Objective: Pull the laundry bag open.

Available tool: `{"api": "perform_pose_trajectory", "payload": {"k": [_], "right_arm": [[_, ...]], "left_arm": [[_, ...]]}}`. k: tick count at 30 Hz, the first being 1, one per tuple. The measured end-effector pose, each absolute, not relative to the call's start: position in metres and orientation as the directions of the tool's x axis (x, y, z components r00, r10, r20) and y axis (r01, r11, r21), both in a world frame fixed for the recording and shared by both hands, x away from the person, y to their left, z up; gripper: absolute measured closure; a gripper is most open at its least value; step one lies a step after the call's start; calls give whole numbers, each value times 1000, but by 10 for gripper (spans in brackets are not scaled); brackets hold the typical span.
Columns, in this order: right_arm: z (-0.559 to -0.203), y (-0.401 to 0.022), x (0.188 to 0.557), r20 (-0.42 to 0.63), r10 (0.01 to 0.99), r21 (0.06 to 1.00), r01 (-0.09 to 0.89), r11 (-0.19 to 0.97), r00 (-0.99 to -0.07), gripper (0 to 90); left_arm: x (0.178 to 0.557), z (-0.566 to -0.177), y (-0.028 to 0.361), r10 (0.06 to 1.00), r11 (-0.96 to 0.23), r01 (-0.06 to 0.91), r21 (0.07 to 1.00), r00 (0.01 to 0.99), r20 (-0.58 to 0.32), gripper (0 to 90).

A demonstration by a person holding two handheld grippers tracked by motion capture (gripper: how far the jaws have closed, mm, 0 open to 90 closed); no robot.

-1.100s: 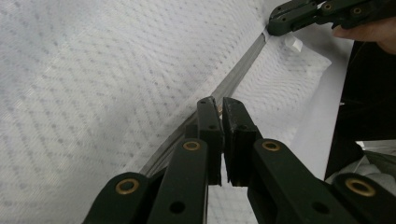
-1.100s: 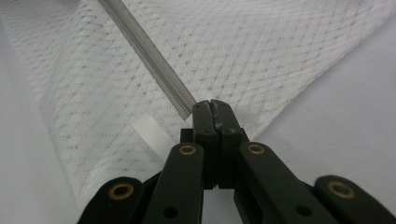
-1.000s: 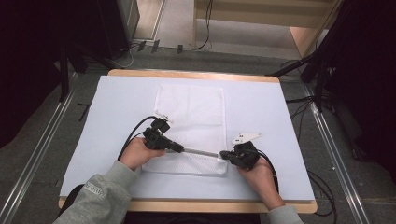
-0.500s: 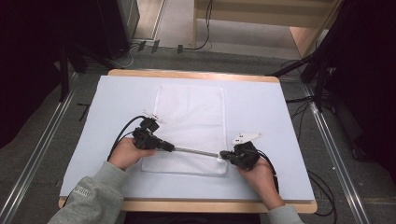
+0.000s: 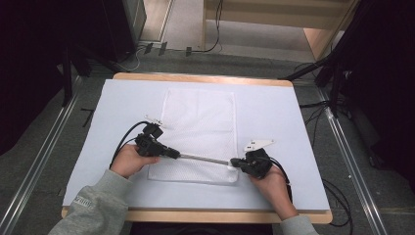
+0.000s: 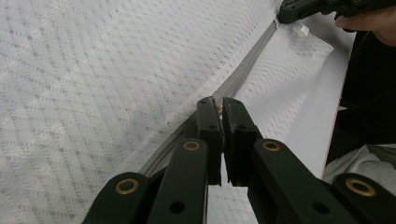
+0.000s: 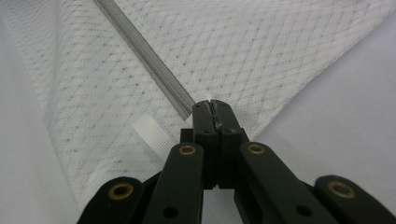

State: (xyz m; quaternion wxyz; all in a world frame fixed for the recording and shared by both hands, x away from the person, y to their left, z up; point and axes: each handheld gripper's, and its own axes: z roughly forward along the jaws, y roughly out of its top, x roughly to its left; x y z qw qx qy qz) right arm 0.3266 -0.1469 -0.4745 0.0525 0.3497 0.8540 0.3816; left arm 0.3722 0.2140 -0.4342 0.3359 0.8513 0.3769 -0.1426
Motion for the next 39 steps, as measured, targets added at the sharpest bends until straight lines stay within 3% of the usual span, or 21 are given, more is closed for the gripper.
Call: {"api": "perform_pose_trajectory", "payload": {"k": [39], "right_arm": [[-474,-147,329,178,622,683,551,480,-763,900]], "left_arm": [[369,-432,258,625,-446,790,421,611,-486,881]]}}
